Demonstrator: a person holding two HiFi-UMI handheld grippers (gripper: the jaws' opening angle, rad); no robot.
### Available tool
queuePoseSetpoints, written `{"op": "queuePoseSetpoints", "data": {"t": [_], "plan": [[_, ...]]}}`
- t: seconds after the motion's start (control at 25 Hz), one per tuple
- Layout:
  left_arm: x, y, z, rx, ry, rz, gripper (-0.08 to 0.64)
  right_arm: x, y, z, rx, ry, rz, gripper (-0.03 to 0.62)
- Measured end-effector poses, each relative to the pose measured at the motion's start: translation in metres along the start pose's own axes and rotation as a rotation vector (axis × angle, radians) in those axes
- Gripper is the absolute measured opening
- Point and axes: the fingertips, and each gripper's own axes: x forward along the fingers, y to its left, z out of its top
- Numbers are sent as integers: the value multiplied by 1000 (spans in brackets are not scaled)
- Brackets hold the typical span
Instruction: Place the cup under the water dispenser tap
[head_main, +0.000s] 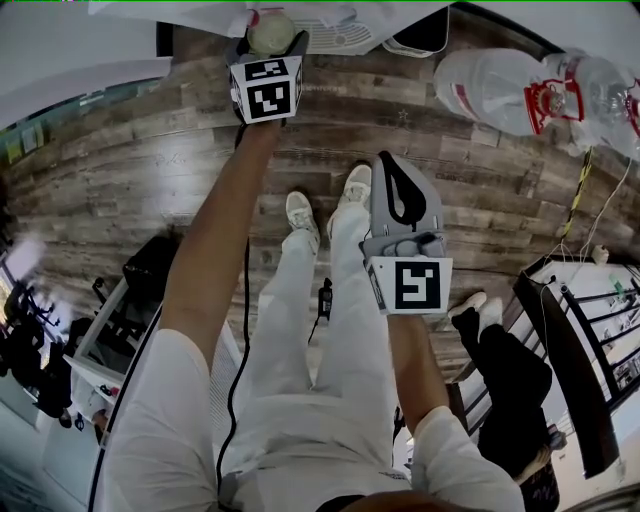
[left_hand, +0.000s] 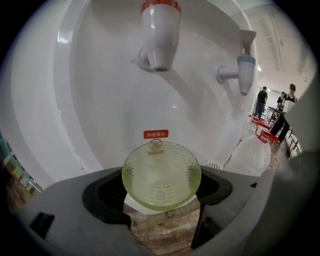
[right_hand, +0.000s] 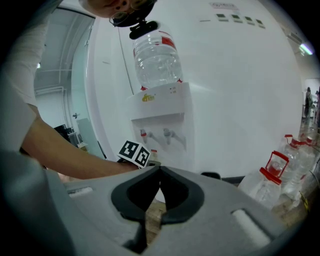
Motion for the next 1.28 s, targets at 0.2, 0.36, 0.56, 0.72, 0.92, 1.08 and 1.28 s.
{"op": "queuePoseSetpoints", "data": {"t": [0.2, 0.36, 0.56, 0.72, 0.92, 1.08, 1.28], "plan": [[-3, 2, 2, -7, -12, -2, 392, -1, 1, 3, -5, -4, 1, -2], [-8, 2, 8, 10, -20, -4, 416, -4, -2, 8, -12, -12, -10, -2], [-22, 1, 15, -4, -29, -9, 417, -9, -1, 16, -13, -24, -20, -2], [-42, -3, 20, -23, -49, -16, 417, -18, -2, 26, -20, -35, -39, -2], [-67, -7, 27, -56, -67, -21, 417, -29, -2, 40, -30, -52, -48, -2], [-91, -14, 34, -65, -73, -30, 416, -42, 3, 51, -34, -63, -51, -2], [-128, -23, 55, -58, -96, -46, 395, -54, 12, 72, -34, -87, -47, -2]]}}
